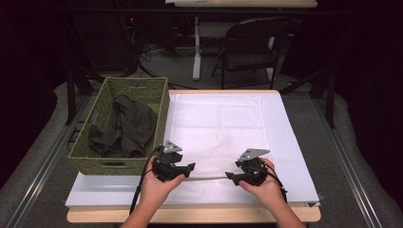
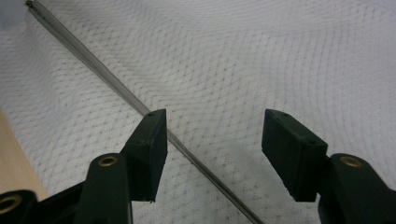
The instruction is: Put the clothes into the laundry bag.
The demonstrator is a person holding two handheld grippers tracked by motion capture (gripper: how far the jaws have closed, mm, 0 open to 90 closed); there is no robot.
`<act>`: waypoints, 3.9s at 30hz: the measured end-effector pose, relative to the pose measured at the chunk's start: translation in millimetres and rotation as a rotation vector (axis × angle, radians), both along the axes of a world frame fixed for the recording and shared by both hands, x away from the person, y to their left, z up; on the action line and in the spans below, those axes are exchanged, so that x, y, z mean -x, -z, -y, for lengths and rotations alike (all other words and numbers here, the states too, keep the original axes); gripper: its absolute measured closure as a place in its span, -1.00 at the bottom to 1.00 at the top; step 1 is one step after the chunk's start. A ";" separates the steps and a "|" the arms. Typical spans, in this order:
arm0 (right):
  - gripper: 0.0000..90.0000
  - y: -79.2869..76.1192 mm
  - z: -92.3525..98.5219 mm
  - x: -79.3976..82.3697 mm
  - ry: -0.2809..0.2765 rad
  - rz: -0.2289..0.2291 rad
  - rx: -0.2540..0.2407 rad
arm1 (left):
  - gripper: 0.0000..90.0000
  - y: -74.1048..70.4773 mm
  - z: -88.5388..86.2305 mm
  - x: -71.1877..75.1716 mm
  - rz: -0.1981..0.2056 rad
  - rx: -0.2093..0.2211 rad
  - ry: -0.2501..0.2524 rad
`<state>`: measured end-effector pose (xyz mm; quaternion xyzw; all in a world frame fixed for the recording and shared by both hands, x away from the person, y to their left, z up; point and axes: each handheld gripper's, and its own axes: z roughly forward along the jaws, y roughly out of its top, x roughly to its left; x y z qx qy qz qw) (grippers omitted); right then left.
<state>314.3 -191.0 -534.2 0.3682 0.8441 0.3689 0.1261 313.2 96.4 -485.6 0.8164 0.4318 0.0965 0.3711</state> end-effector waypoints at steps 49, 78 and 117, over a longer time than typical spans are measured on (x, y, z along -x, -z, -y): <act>-0.16 4.0 3.7 3.6 0.015 0.004 0.000 | -0.49 -63.3 -63.4 -53.1 0.032 -0.092 -0.175; -0.16 5.8 2.6 4.5 0.016 0.005 0.005 | -0.49 -62.2 -121.7 -76.8 0.007 -0.122 -0.343; -0.17 5.1 3.6 9.4 0.020 0.009 0.005 | -0.48 -48.0 -163.9 -141.2 -0.083 -0.157 -0.488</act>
